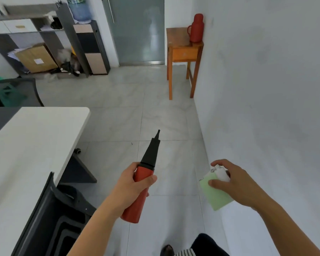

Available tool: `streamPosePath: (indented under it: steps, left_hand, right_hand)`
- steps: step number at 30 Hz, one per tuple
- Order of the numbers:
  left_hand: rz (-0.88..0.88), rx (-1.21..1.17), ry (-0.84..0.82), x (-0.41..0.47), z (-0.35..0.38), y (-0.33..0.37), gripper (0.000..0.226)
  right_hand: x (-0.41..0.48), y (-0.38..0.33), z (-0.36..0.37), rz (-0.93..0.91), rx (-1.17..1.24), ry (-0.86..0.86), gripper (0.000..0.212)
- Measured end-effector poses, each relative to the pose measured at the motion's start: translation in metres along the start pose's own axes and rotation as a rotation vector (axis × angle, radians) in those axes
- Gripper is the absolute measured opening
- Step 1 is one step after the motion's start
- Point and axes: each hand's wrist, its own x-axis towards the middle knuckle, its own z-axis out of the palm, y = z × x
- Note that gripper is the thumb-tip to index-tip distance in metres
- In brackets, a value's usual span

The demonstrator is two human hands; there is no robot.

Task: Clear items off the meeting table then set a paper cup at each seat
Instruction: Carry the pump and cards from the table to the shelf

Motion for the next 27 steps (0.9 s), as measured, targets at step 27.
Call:
streamPosePath:
  steps: [27]
  left_hand:
    - [-0.175, -0.385, 0.493, 0.535, -0.257, 0.162, 0.028]
  right_hand:
    - [0.713, -0.333, -0.031, -0.292, -0.006, -0.286, 0.036]
